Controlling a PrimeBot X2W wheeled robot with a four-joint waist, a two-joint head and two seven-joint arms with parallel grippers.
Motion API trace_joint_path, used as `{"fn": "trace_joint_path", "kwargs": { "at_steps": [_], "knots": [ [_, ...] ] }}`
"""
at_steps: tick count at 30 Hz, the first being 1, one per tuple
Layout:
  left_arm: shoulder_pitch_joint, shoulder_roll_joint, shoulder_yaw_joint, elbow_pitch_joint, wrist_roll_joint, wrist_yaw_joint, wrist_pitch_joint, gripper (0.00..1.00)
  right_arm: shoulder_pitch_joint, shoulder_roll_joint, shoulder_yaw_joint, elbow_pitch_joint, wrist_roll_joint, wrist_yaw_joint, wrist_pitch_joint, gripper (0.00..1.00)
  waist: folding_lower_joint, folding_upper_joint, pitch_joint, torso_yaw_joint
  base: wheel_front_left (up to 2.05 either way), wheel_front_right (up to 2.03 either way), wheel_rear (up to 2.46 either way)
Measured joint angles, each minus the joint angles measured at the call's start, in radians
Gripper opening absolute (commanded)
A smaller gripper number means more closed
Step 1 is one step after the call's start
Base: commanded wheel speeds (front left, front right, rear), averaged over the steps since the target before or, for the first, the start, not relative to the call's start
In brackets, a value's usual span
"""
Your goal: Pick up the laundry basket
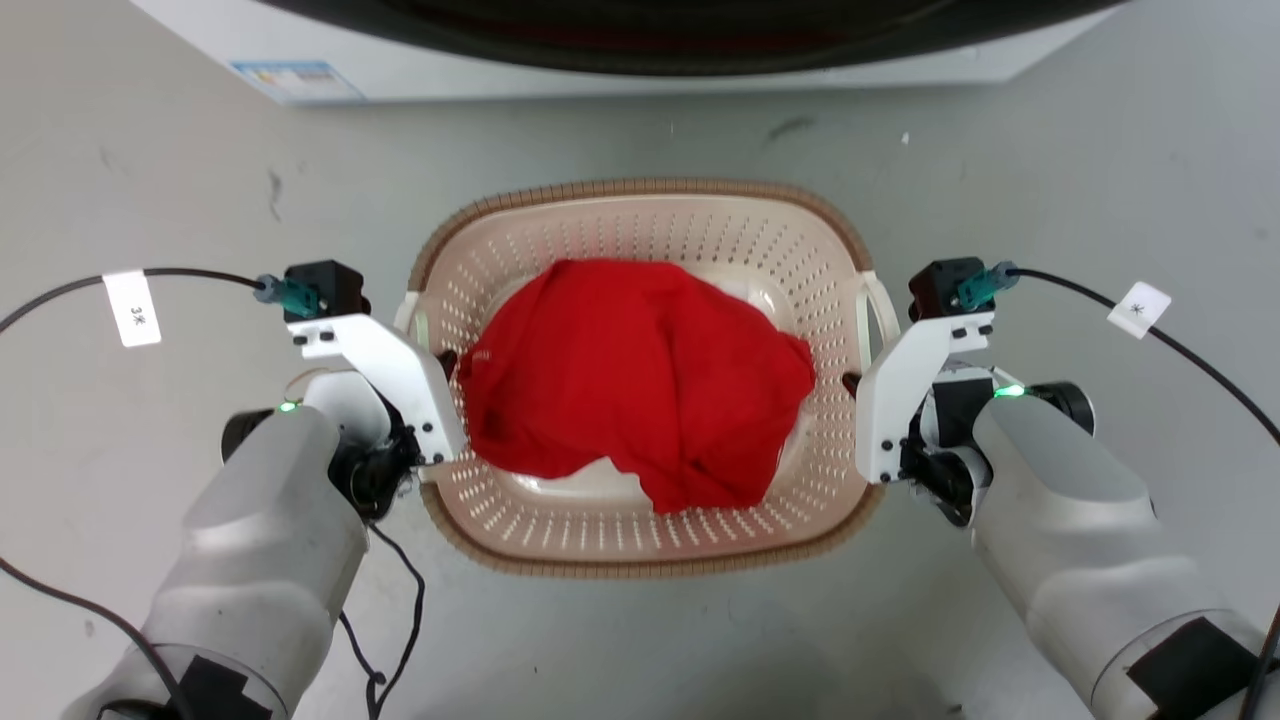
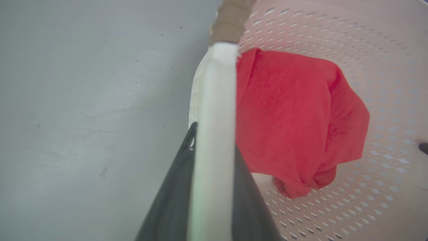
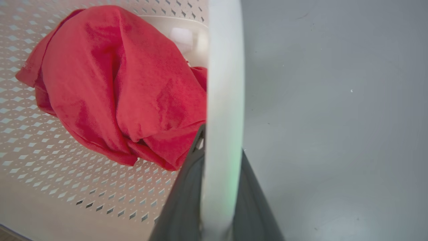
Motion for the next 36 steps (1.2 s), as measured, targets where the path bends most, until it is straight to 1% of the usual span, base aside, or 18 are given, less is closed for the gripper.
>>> {"fn": "trace_joint_path", "kwargs": {
  "at_steps": [13,20,25,30,36],
  "knots": [
    [0.081,-0.012,-0.064,0.034,-0.113,0.004,0.174,0.0,0.067,-0.001,0.026,0.031,0.095,0.0,0.236,0.0,-0.0001,0.0,-0.286,0.011,0.0,0.0,0.0],
    [0.101,-0.022,-0.078,0.061,-0.154,0.004,0.24,0.0,0.076,-0.005,0.029,0.041,0.116,0.0,0.297,0.0,-0.0002,0.0,-0.428,0.017,0.0,0.0,0.0],
    [0.099,-0.027,-0.088,0.069,-0.17,0.004,0.276,0.0,0.076,-0.01,0.025,0.05,0.131,0.0,0.339,0.0,-0.0003,0.0,-0.503,0.023,0.0,0.0,0.0],
    [0.095,-0.033,-0.097,0.082,-0.181,0.004,0.304,0.0,0.078,-0.01,0.013,0.059,0.146,0.0,0.391,0.0,-0.0003,-0.0001,-0.553,0.024,0.0,0.0,0.0],
    [0.128,-0.044,-0.114,0.098,-0.199,0.004,0.335,0.0,0.136,-0.011,-0.016,0.069,0.162,0.0,0.467,0.0,-0.0002,0.0,-0.616,0.016,0.0,0.0,0.0]
  ]
}}
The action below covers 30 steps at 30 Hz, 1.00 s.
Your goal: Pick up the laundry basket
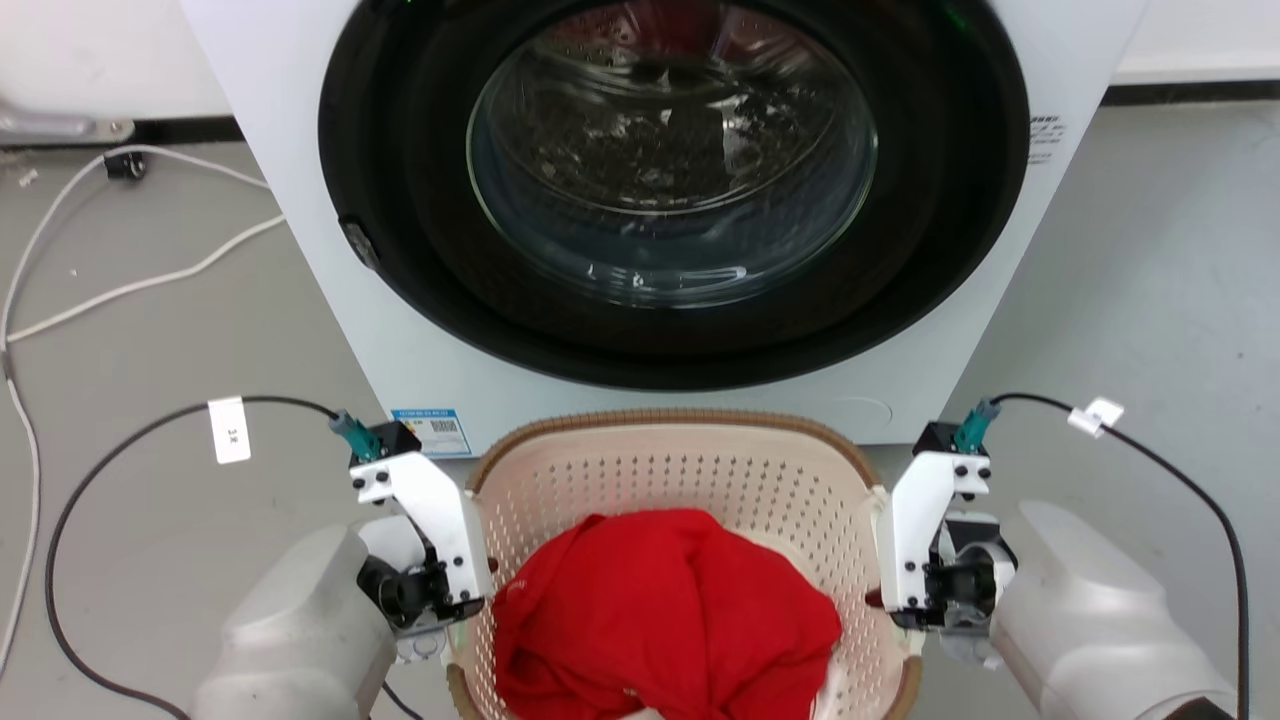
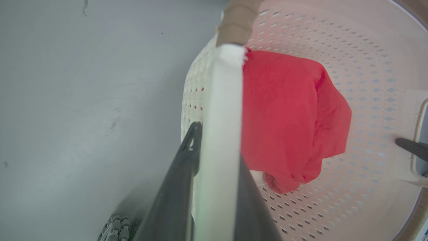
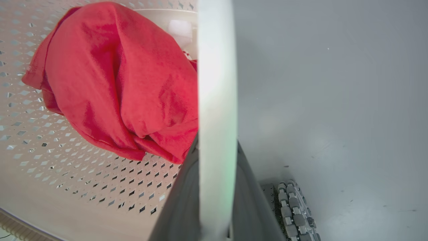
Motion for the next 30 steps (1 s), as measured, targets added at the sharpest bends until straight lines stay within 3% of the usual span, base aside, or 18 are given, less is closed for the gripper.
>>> {"fn": "trace_joint_path", "kwargs": {
  "at_steps": [9,30],
  "knots": [
    [0.049,-0.018,-0.017,0.012,-0.017,0.0,0.008,0.0,0.063,-0.004,-0.04,0.002,-0.022,0.0,0.037,0.0,0.0,0.0,-0.061,-0.006,0.0,0.0,0.0],
    [0.06,-0.02,-0.047,0.007,-0.043,0.0,0.004,0.0,0.073,0.001,-0.121,0.002,-0.103,0.0,0.056,0.0,0.0001,0.0,-0.067,-0.009,0.0,0.0,0.0]
  ]
}}
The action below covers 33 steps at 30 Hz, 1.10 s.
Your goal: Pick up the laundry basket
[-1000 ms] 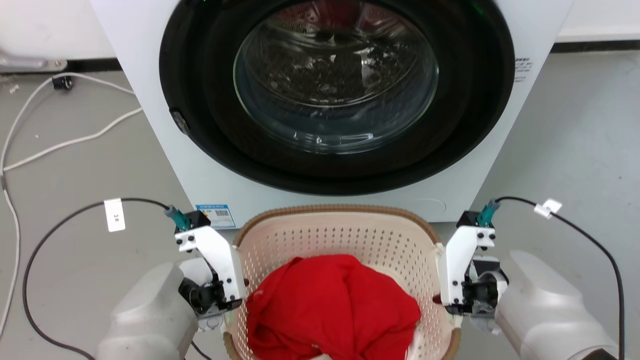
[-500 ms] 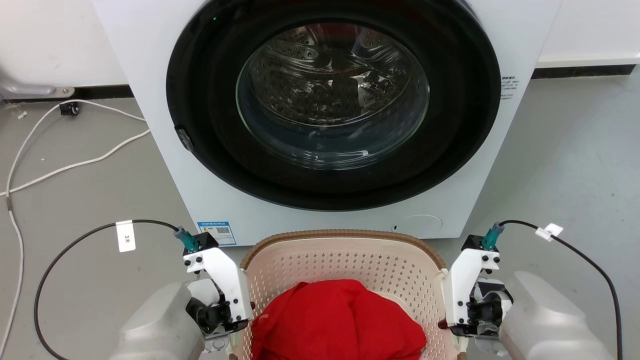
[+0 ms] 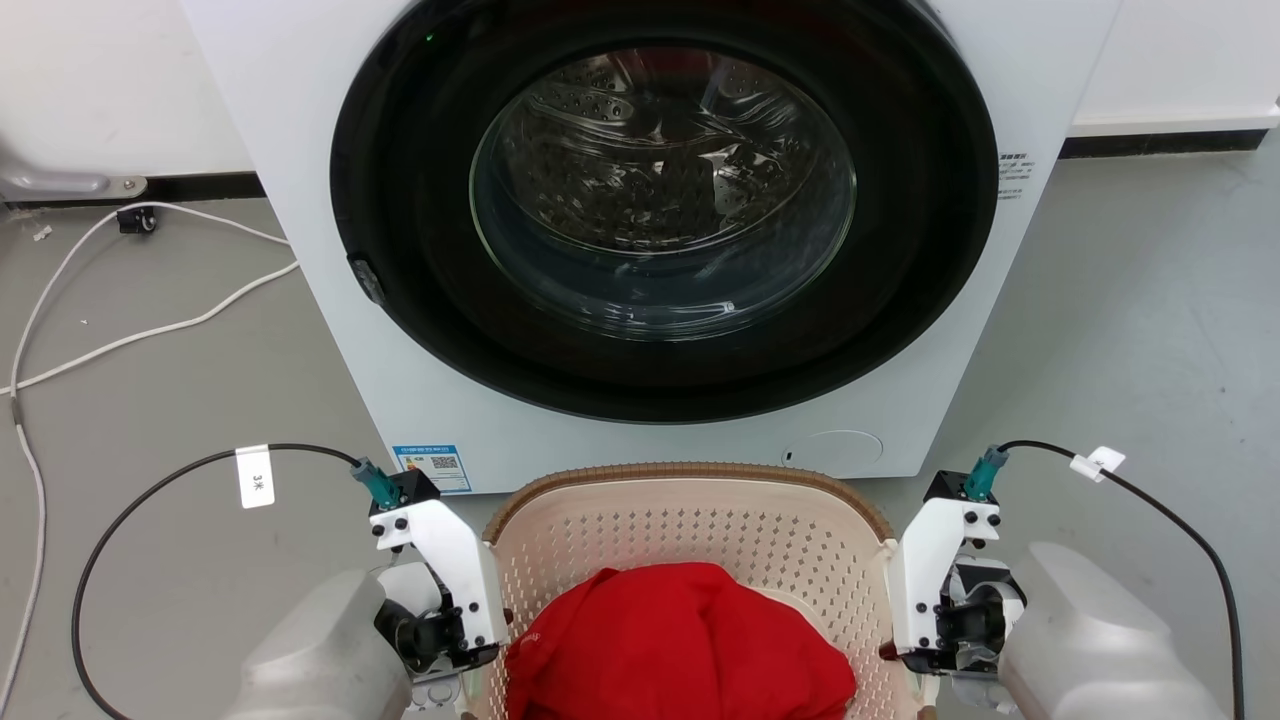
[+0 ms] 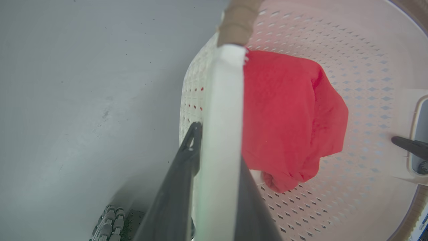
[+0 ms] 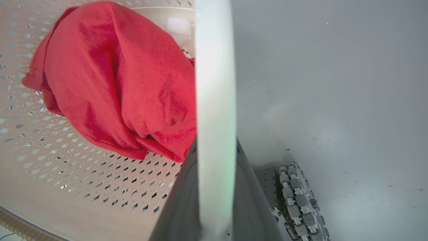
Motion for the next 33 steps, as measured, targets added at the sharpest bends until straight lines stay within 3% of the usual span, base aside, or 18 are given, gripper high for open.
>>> {"fn": "trace_joint_path", "kwargs": {
  "at_steps": [33],
  "knots": [
    [0.01,-0.004,-0.026,0.013,-0.033,0.0,-0.021,0.0,-0.02,0.003,-0.021,0.0,-0.035,0.0,0.036,0.0,0.0001,0.0,0.003,-0.001,0.0,0.0,0.0]
  ]
}}
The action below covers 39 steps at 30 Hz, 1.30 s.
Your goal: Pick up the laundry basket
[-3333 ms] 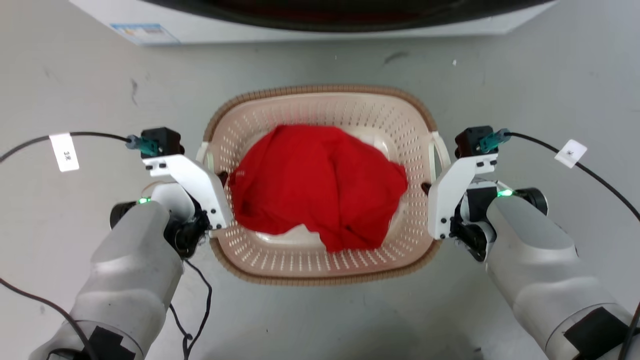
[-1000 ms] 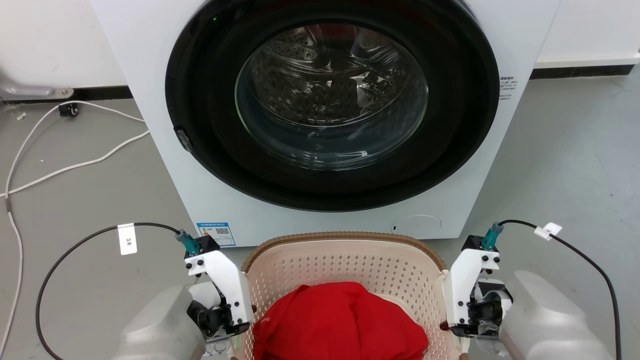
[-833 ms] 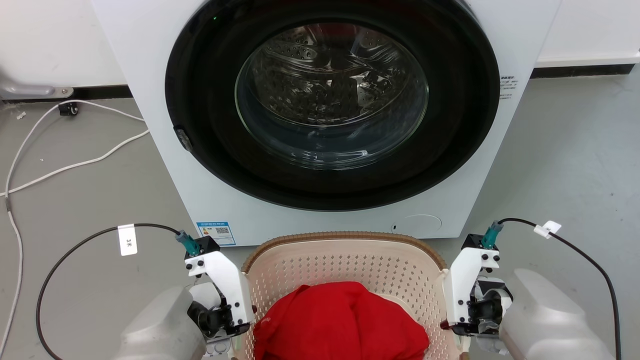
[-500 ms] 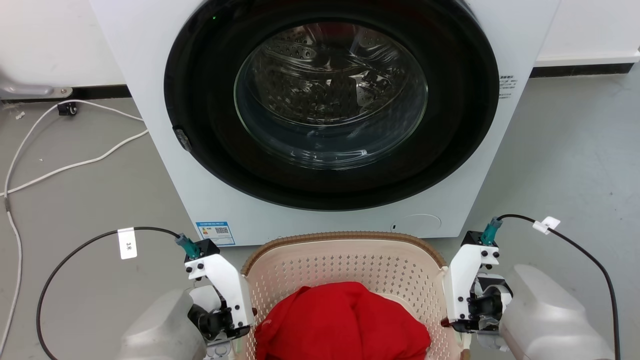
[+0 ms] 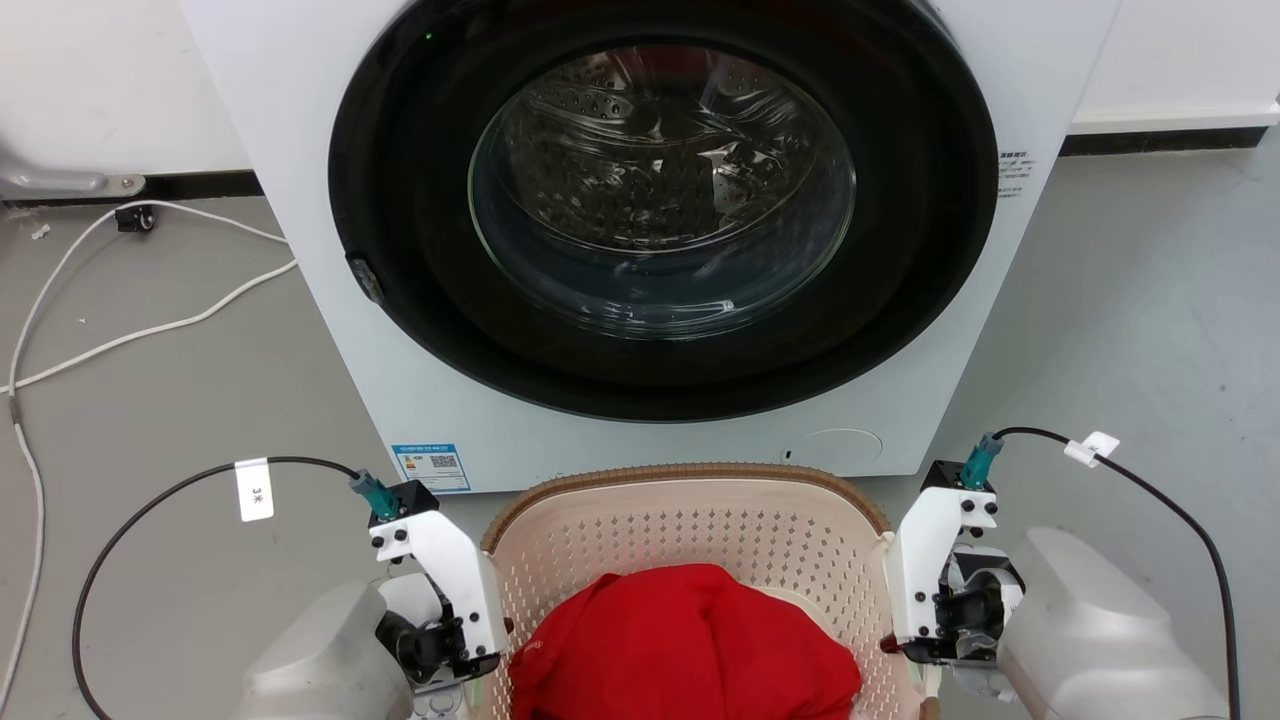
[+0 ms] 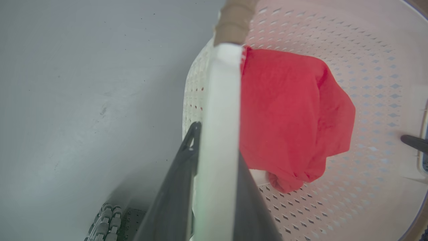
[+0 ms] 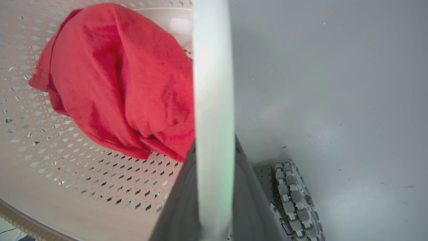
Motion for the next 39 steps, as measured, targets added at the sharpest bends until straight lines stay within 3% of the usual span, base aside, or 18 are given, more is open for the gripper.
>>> {"fn": "trace_joint_path", "kwargs": {
  "at_steps": [39],
  "knots": [
    [0.0,0.0,-0.026,0.009,-0.038,0.0,-0.013,0.0,0.0,-0.001,0.019,0.001,0.021,0.0,-0.007,0.0,0.0,0.0,-0.002,-0.003,0.0,0.0,0.0]
  ]
}}
